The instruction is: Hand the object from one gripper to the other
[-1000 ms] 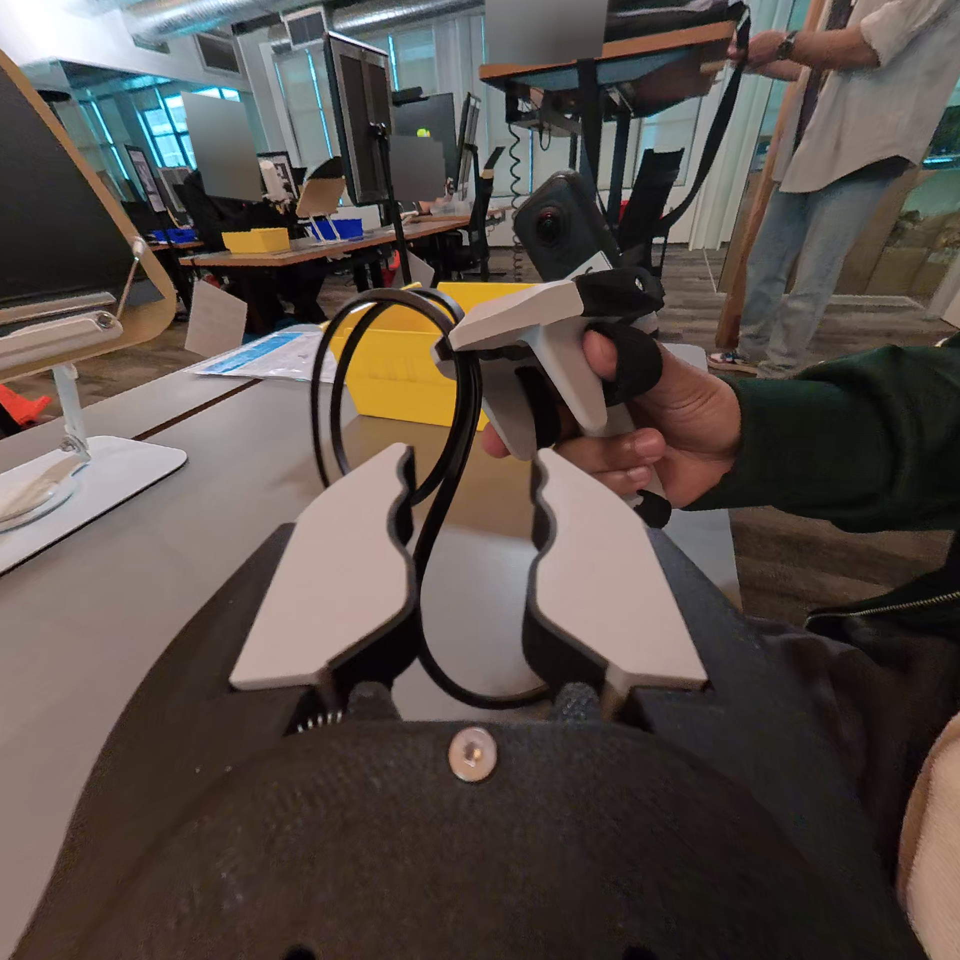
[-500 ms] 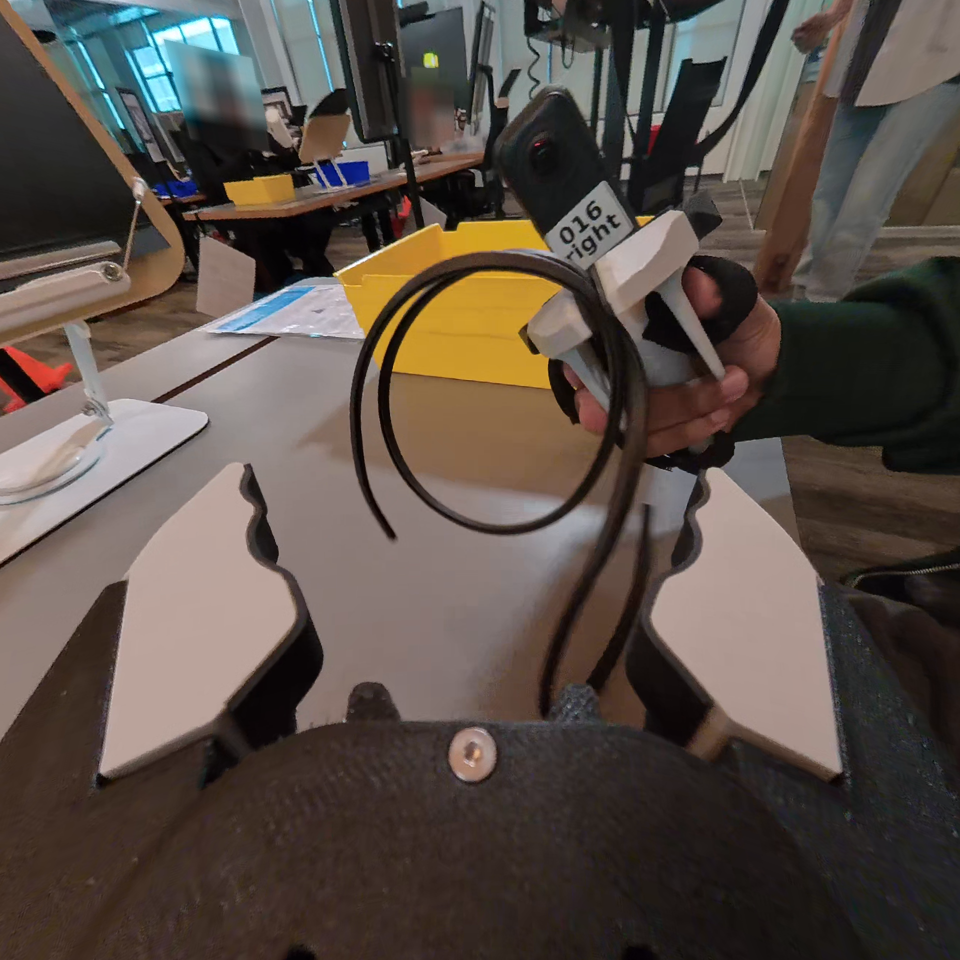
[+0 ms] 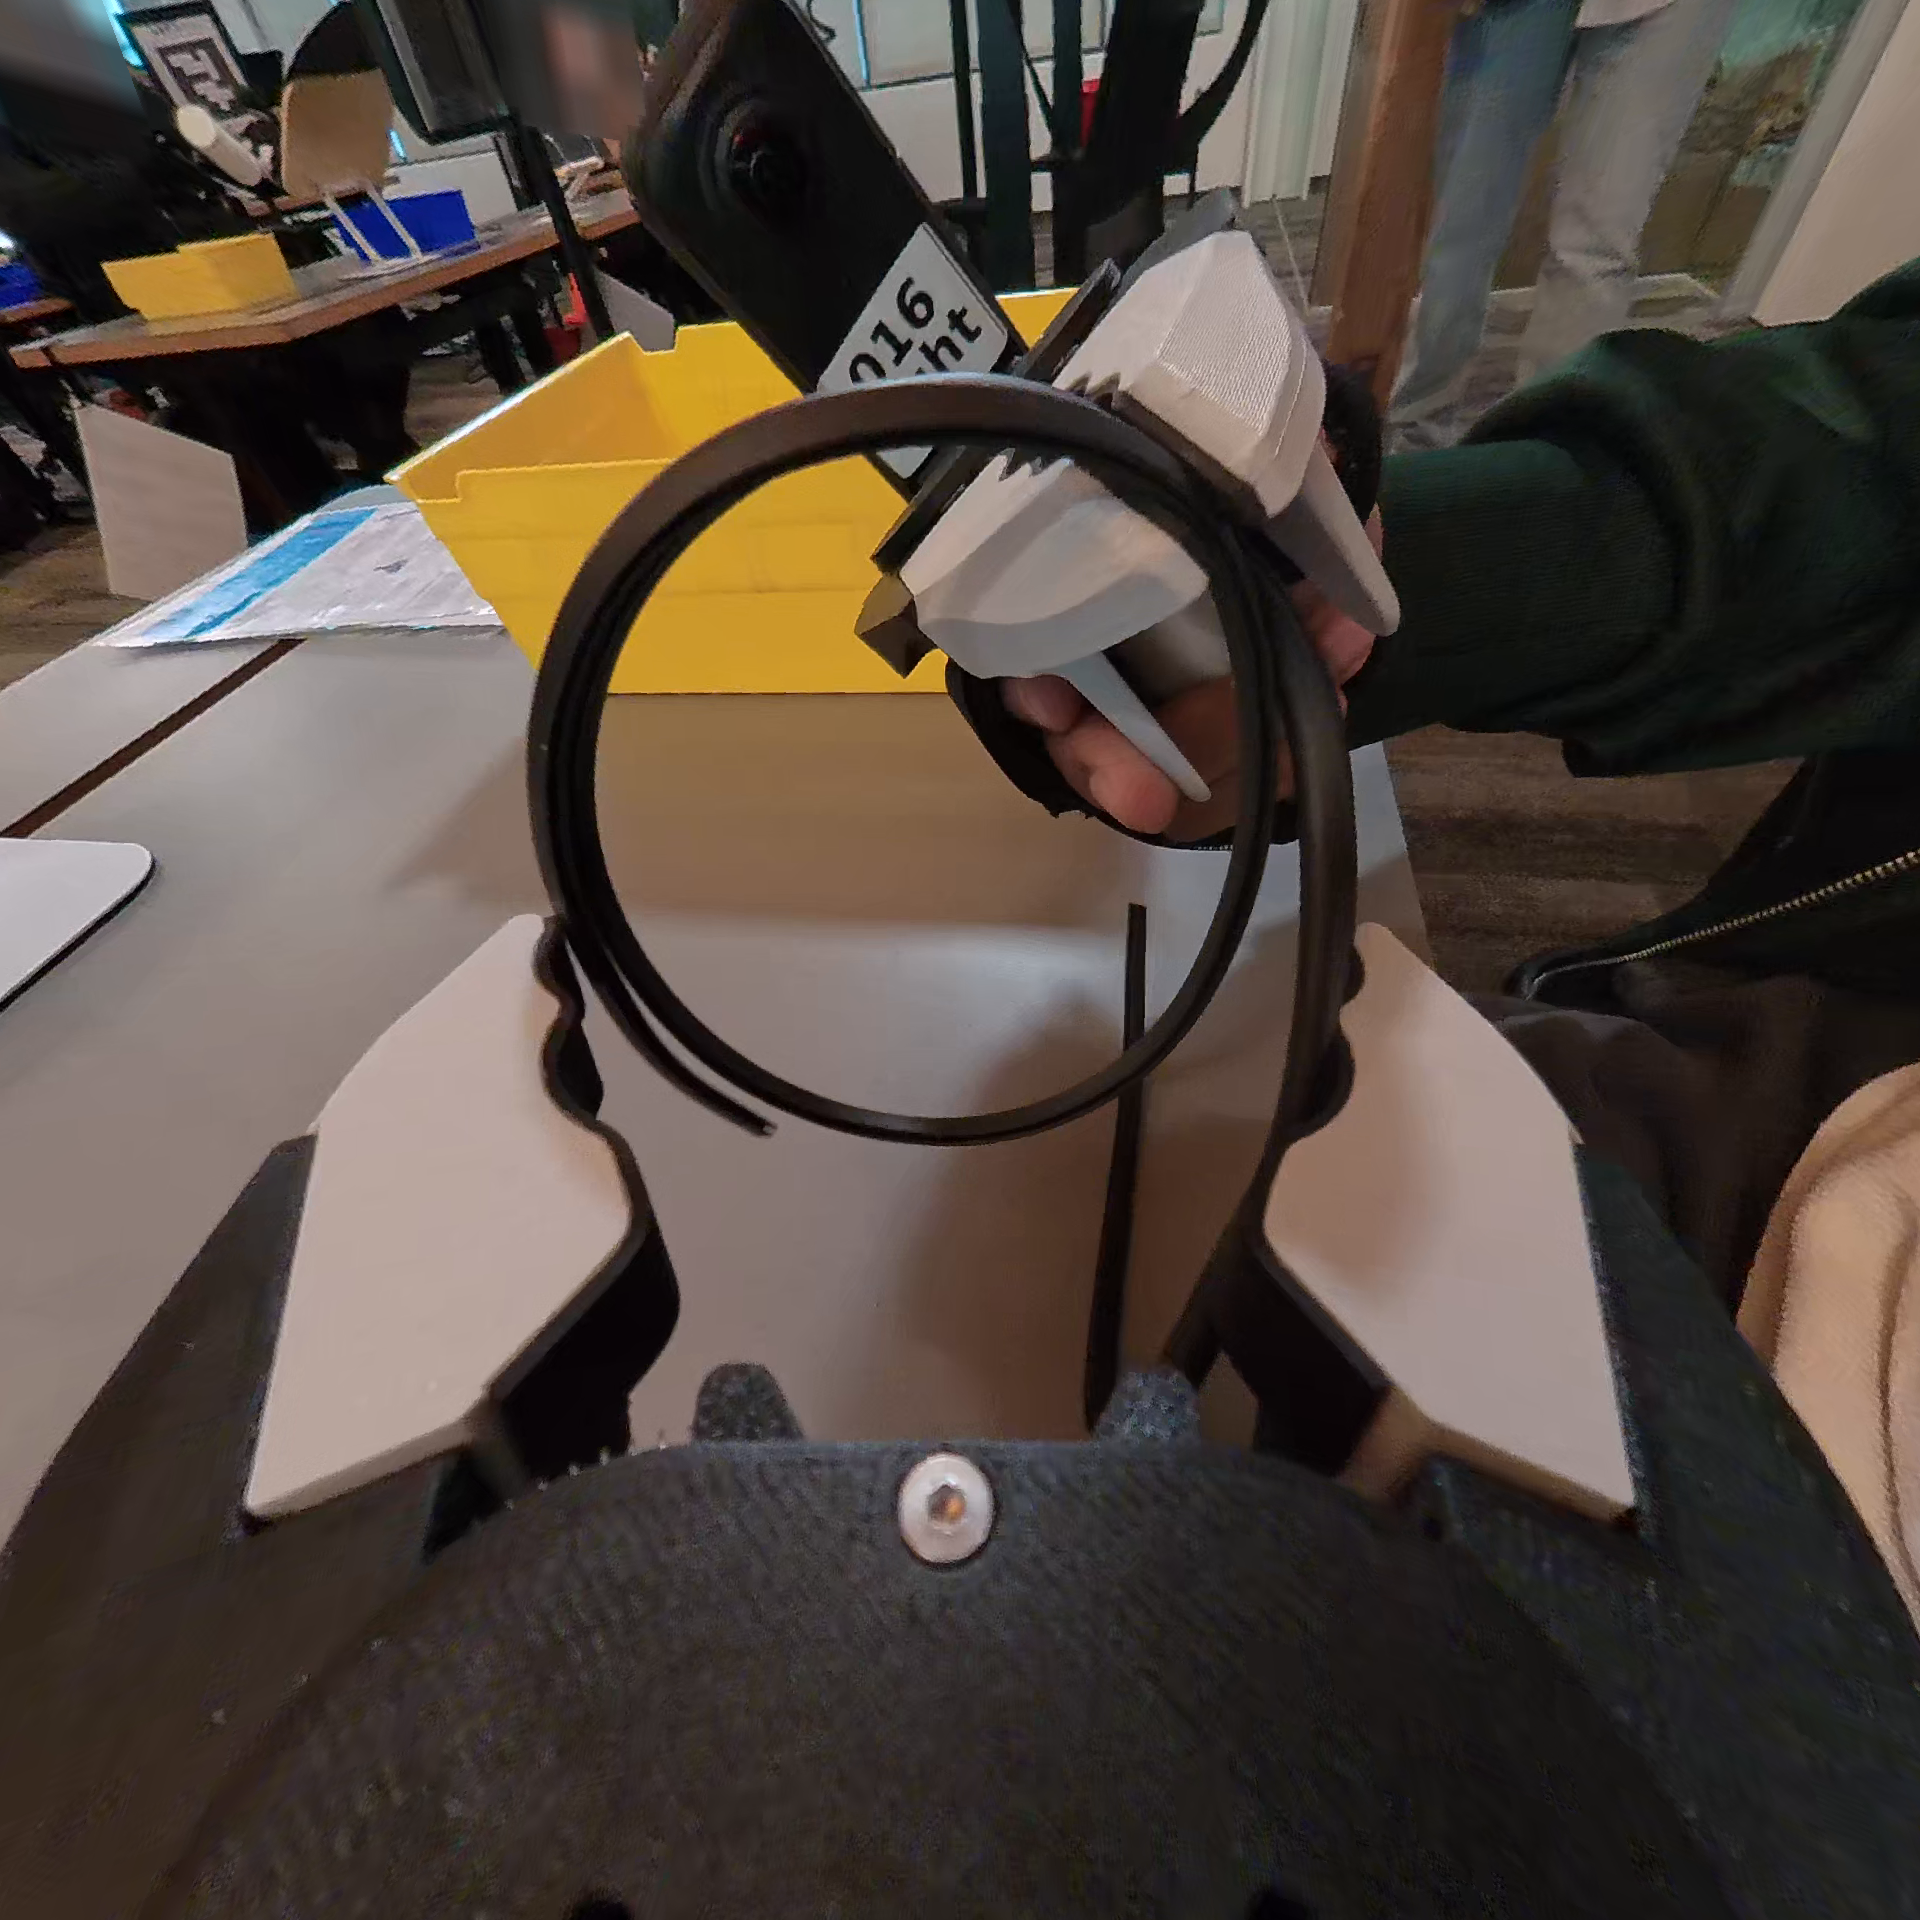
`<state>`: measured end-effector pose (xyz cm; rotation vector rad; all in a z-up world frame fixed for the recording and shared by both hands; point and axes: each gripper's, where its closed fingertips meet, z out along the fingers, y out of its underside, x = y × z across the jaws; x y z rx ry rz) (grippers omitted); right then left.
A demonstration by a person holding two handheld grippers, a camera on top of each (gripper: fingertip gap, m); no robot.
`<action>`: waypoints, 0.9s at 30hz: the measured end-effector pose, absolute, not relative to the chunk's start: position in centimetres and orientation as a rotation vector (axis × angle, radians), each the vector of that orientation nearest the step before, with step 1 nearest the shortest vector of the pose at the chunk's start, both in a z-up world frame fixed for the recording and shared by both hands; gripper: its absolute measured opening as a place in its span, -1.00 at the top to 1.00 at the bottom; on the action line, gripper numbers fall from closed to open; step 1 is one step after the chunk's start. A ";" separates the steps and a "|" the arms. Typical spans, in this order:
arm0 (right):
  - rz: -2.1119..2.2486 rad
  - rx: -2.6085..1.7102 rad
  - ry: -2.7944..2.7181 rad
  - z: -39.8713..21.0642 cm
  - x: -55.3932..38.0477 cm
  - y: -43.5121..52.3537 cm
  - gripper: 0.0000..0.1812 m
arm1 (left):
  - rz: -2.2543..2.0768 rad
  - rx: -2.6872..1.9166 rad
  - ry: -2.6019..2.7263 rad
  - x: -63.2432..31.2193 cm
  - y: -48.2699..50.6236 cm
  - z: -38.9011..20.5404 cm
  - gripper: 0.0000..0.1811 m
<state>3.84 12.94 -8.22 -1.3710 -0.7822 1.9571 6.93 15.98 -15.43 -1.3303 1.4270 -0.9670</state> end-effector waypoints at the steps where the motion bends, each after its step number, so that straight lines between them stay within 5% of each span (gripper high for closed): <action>1: 1.962 -1.370 -0.783 -8.2 3.9 12.9 0.95 | -0.976 -1.327 1.424 6.9 16.0 -15.3 -0.42; 17: 1.919 -1.379 -0.751 -8.4 4.2 13.6 0.95 | -1.054 -1.289 1.461 6.1 15.3 -14.6 0.84; 27: 1.844 -1.381 -0.667 -8.4 4.8 15.0 0.96 | -1.053 -1.323 1.464 6.2 15.3 -15.0 0.91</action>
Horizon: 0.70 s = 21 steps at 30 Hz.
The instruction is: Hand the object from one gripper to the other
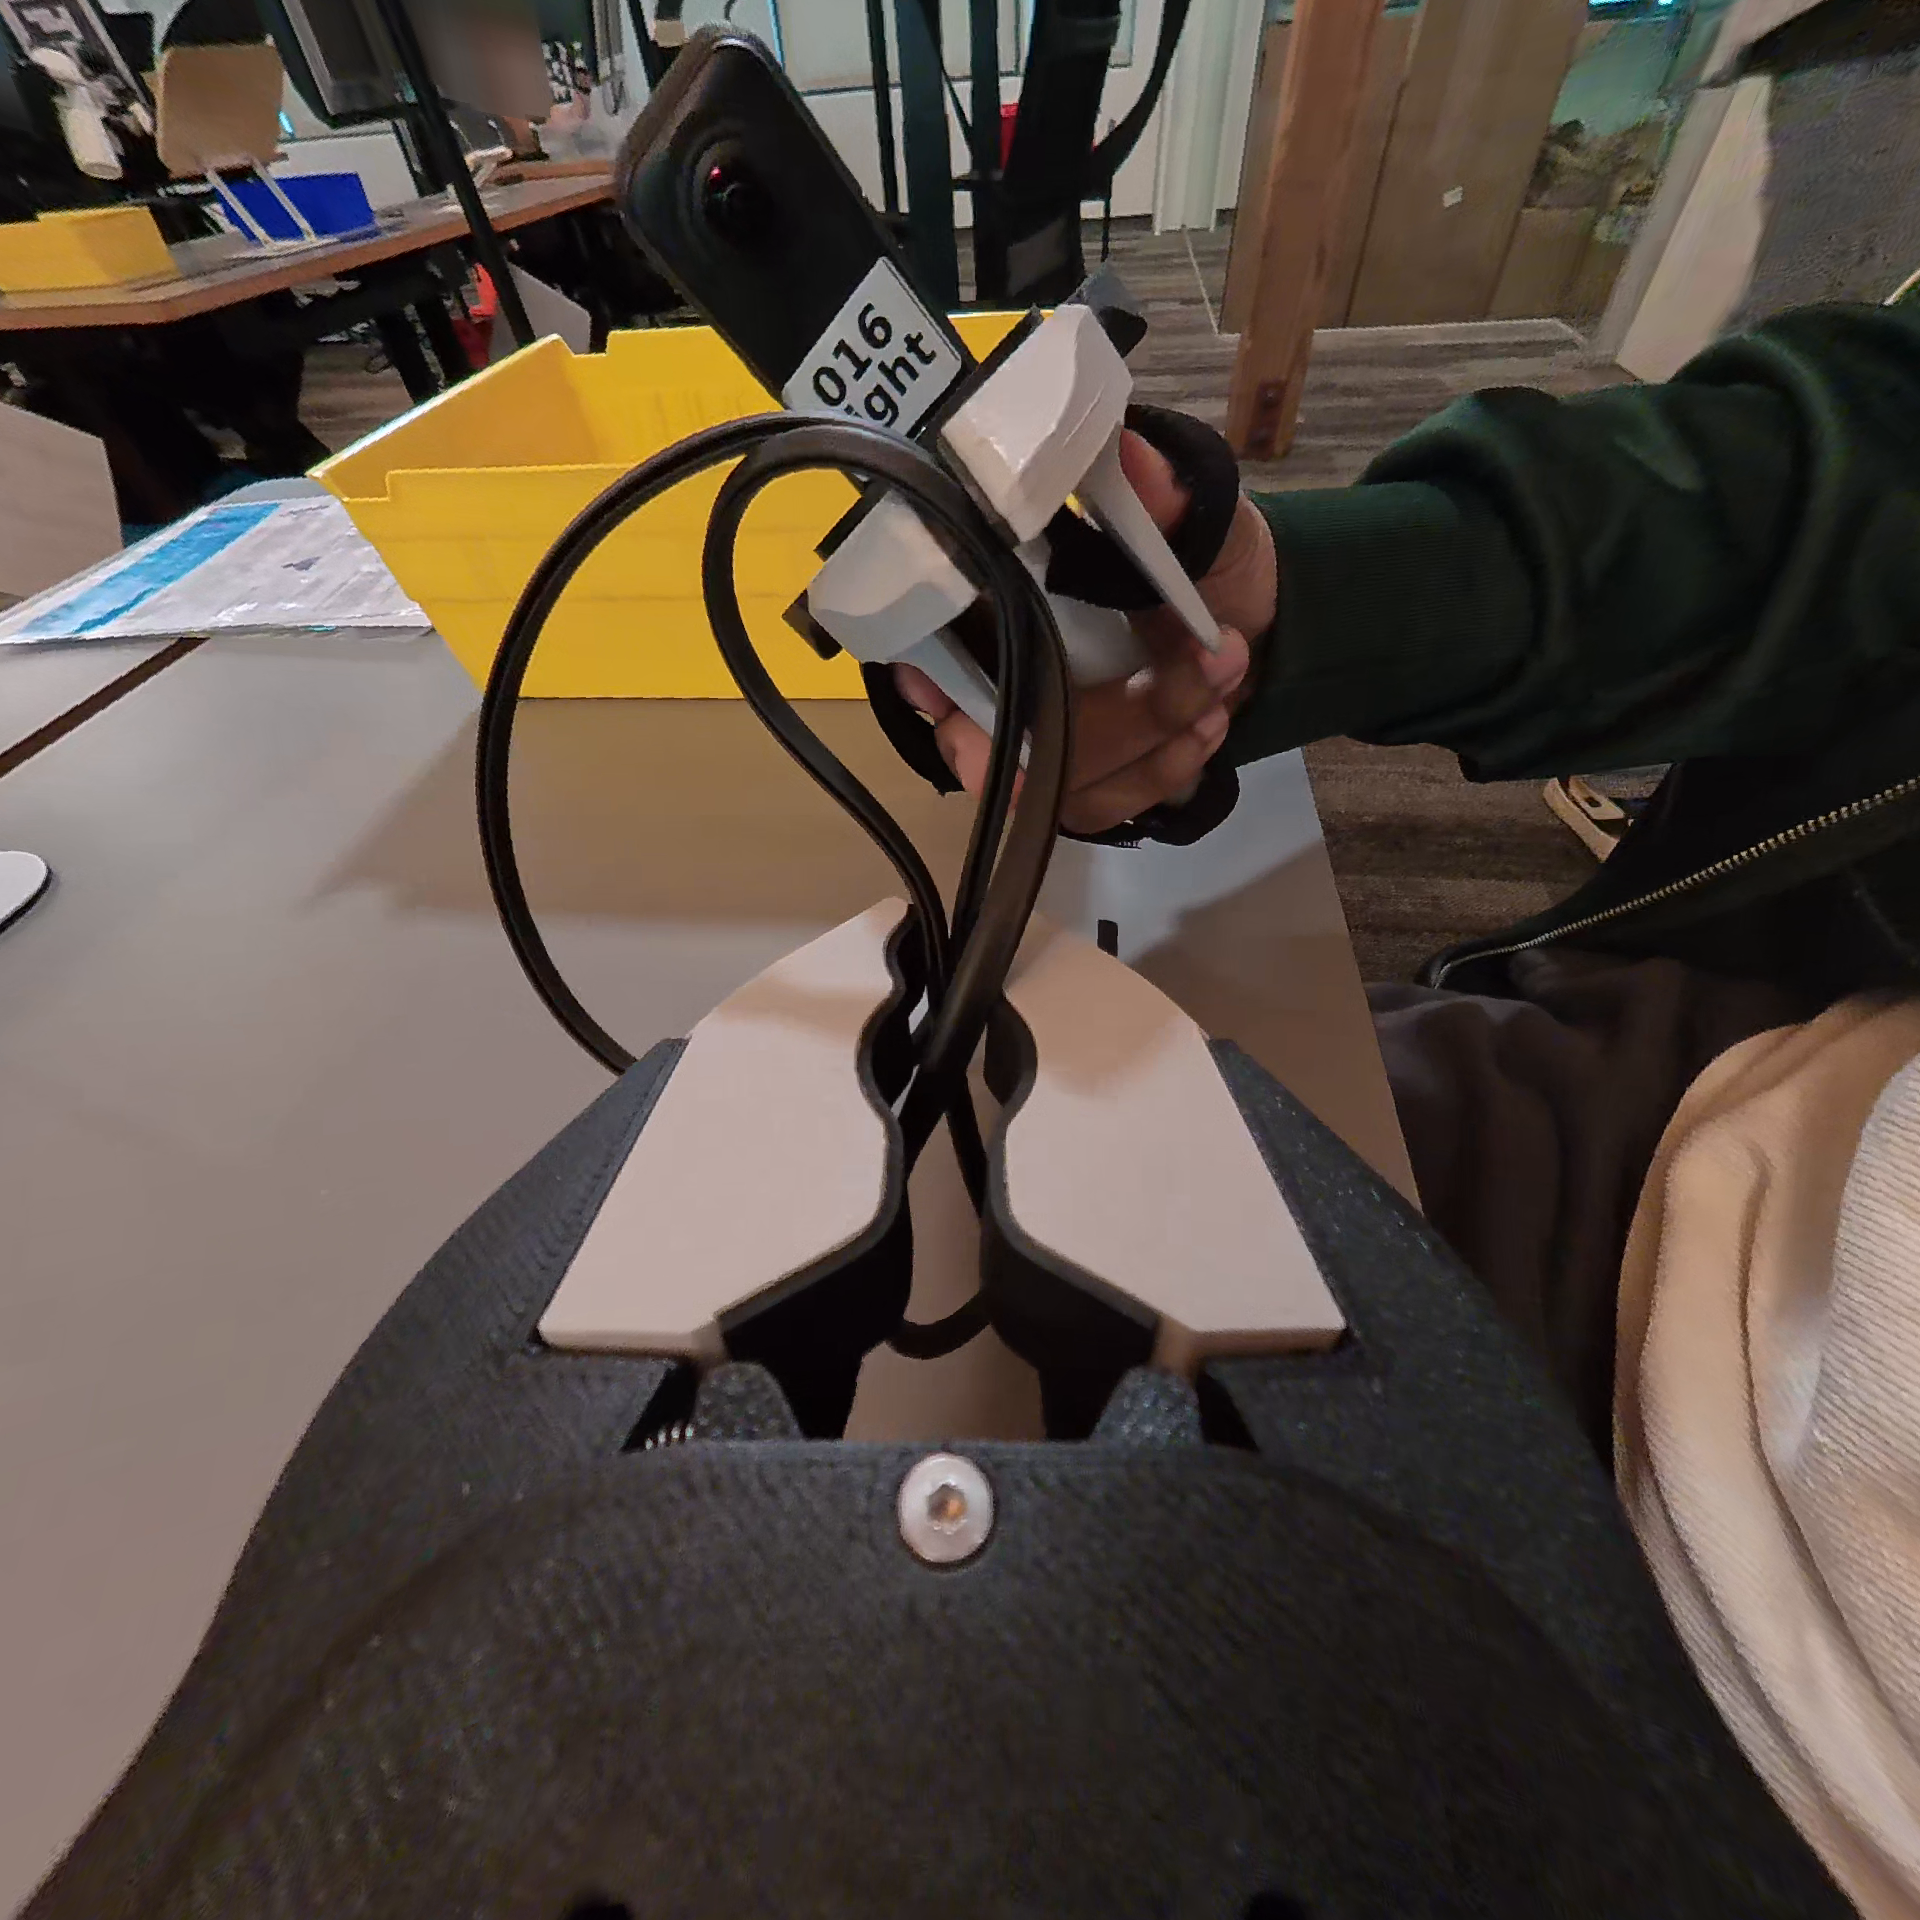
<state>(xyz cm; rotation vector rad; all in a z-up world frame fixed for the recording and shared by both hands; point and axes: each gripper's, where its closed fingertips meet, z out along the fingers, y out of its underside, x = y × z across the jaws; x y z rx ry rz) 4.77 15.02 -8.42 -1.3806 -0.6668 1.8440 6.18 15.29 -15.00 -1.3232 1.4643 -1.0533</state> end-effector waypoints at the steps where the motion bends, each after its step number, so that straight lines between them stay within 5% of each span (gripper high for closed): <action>1: 1.836 -1.382 -0.656 -8.4 4.8 15.2 0.96 | -1.055 -1.323 1.461 6.2 15.3 -15.0 0.89; 7: 1.836 -1.350 -0.612 -7.9 5.2 15.5 0.95 | -0.935 -1.327 1.372 6.1 17.0 -14.9 0.36; 13: 1.761 -1.346 -0.513 -7.7 6.0 16.9 0.95 | -0.733 -1.253 1.294 5.8 18.3 -13.9 0.20; 17: 1.710 -1.354 -0.338 -7.6 7.4 18.7 0.96 | -0.653 -1.179 1.276 5.5 18.1 -13.0 0.55; 21: 1.744 -1.330 -0.225 -7.1 7.7 19.2 0.95 | -0.613 -1.205 1.262 5.7 18.2 -13.2 0.63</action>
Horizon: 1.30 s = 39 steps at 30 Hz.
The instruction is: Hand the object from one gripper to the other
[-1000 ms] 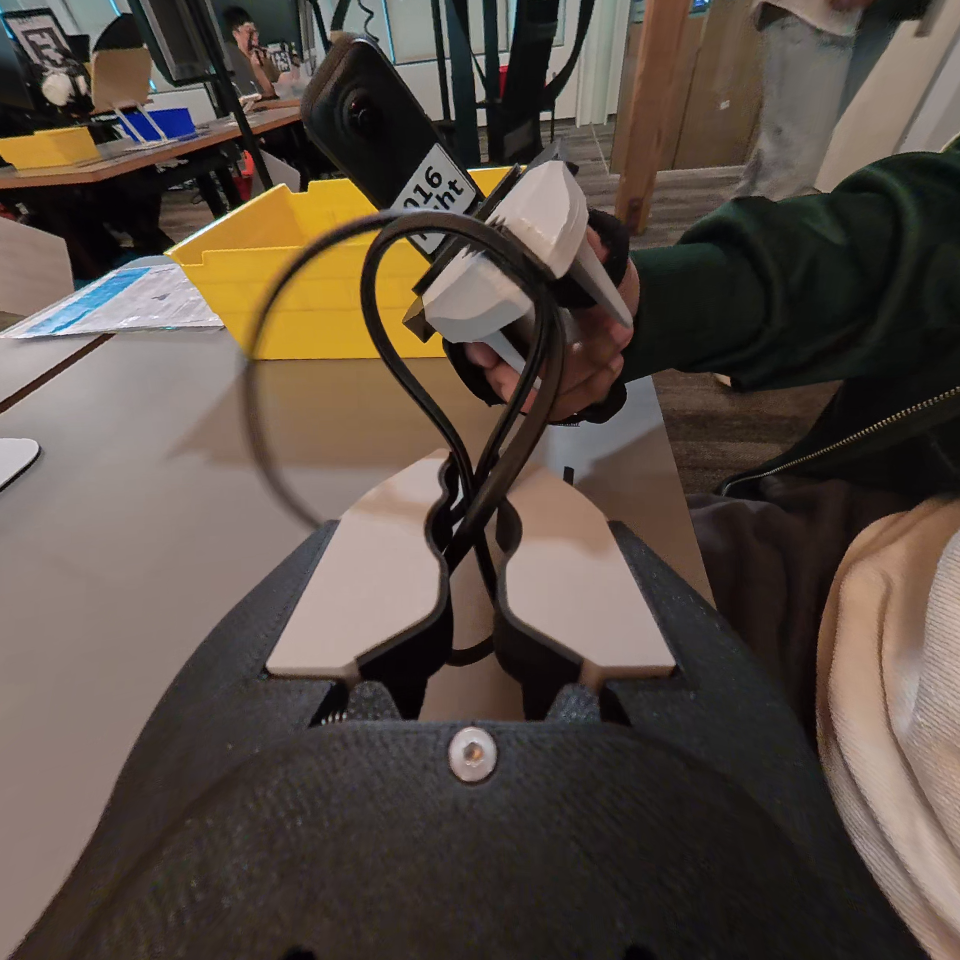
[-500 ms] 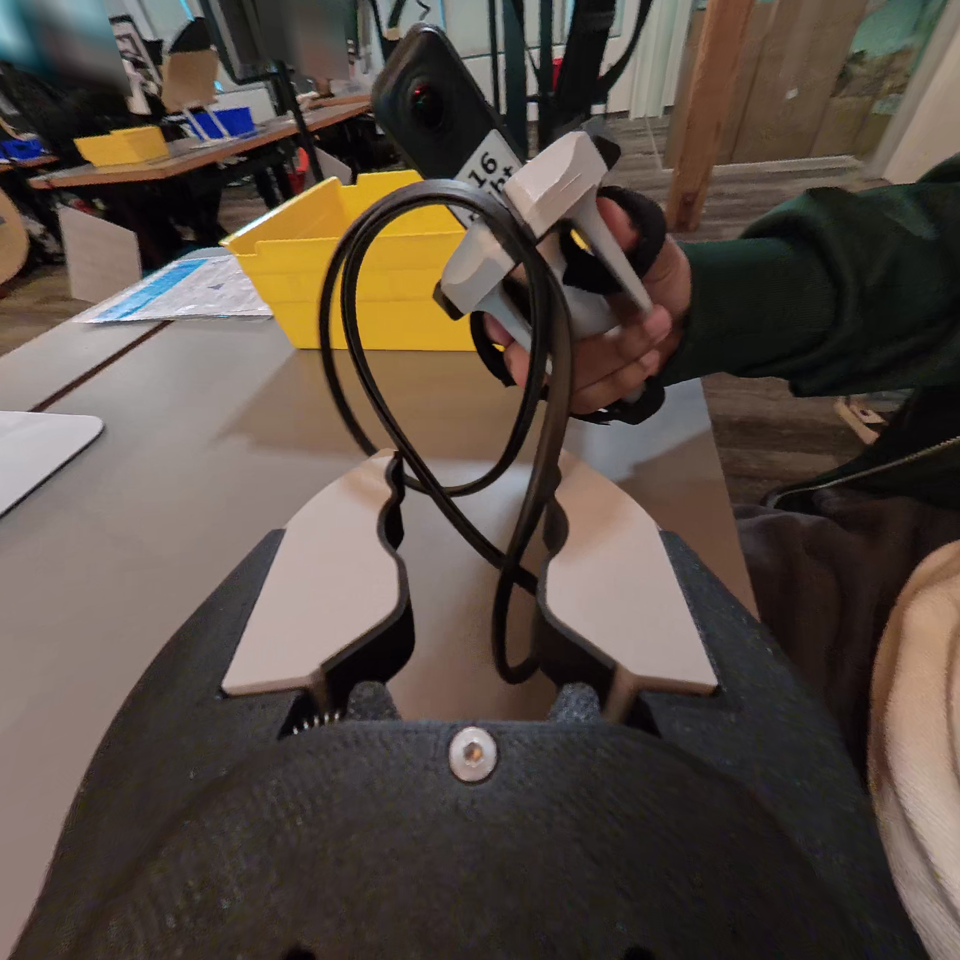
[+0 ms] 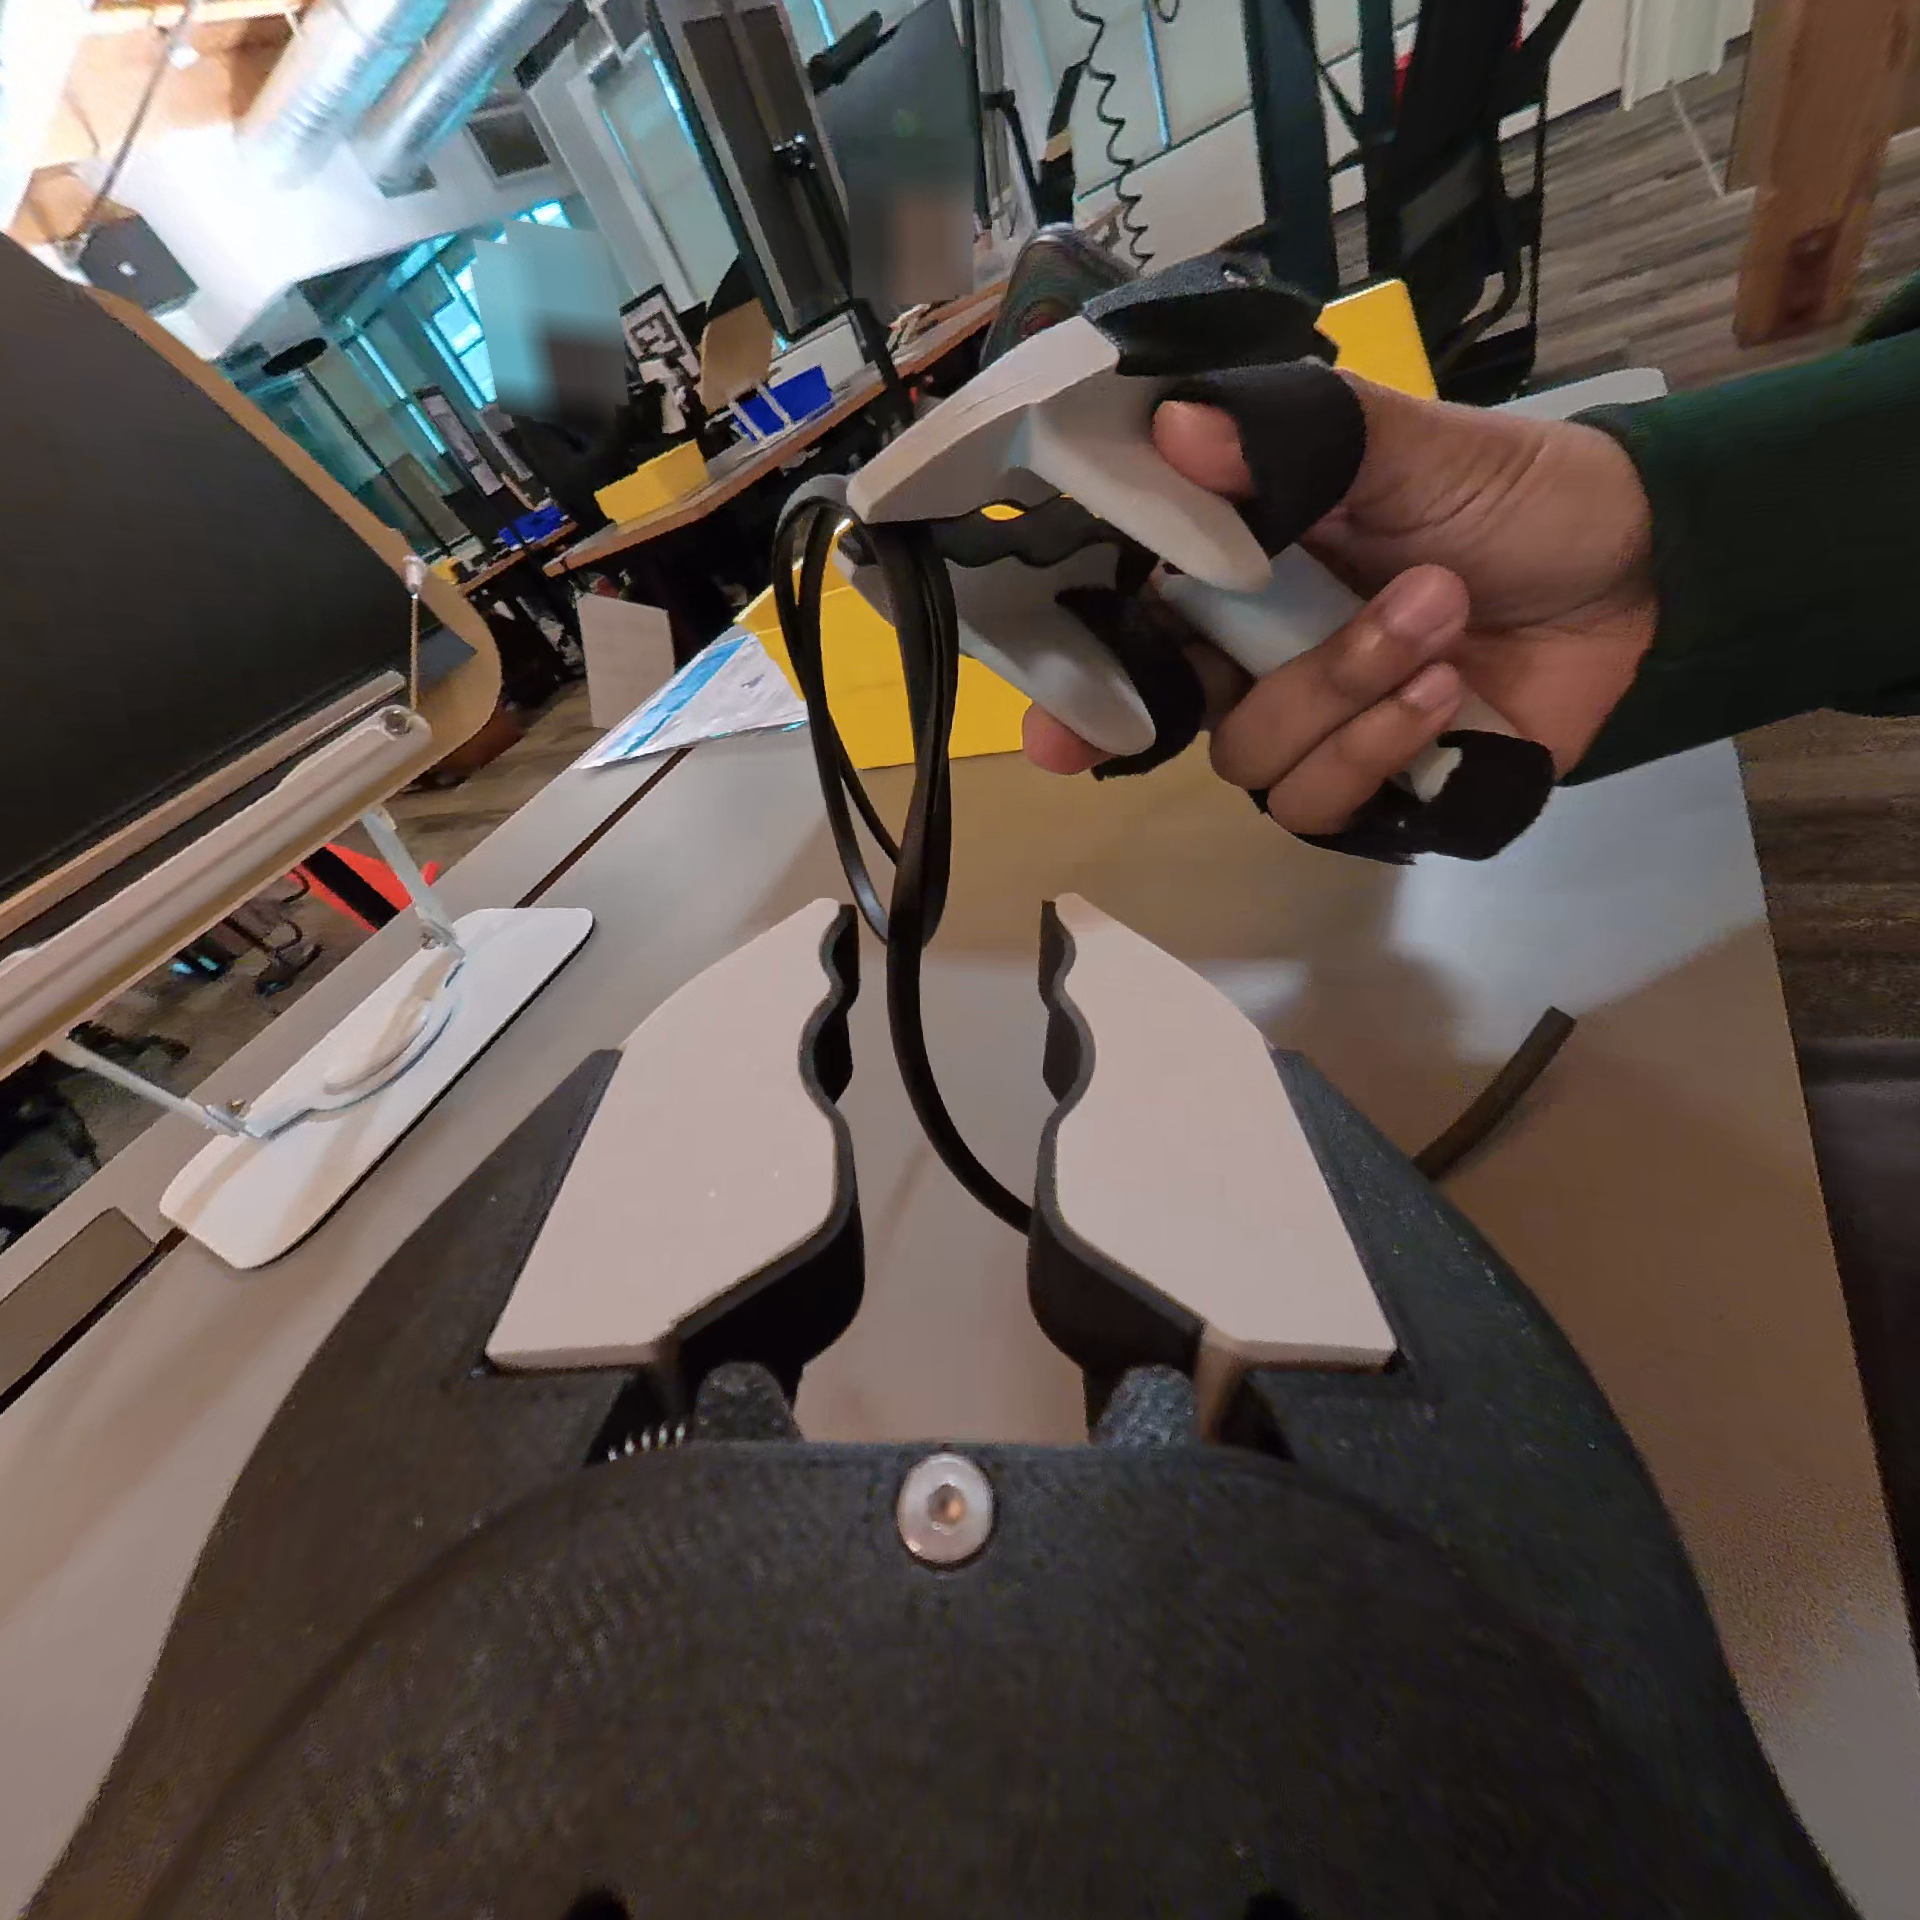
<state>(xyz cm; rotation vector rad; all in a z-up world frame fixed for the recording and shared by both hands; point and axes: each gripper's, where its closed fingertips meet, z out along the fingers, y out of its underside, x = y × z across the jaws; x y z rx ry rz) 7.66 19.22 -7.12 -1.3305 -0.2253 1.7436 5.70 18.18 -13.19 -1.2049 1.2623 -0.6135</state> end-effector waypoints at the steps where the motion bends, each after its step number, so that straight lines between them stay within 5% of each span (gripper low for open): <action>1: 1.734 -1.335 -0.213 -7.1 7.5 19.3 0.96 | -0.606 -1.210 1.251 5.7 18.2 -13.1 0.67; 6: 1.706 -1.331 -0.124 -7.2 6.7 19.4 0.96 | -0.585 -1.208 1.125 5.3 18.4 -11.5 0.80; 12: 1.800 -1.230 -0.043 -6.3 6.3 18.8 0.95 | -0.568 -1.287 1.083 5.5 19.2 -12.5 0.67; 16: 1.801 -1.219 -0.053 -6.2 6.0 18.5 0.95 | -0.598 -1.247 1.049 5.2 18.9 -11.4 0.92; 23: 1.782 -1.224 -0.025 -6.5 6.9 19.2 0.95 | -0.609 -1.257 1.078 5.3 18.9 -11.4 0.94; 28: 1.817 -1.279 -0.032 -7.7 7.0 19.8 0.69 | -0.677 -1.312 1.010 3.7 20.7 -10.3 0.94; 39: 1.353 -1.518 -0.345 -10.5 6.2 20.3 0.68 | -0.803 -1.466 0.764 -4.2 26.6 -5.9 0.94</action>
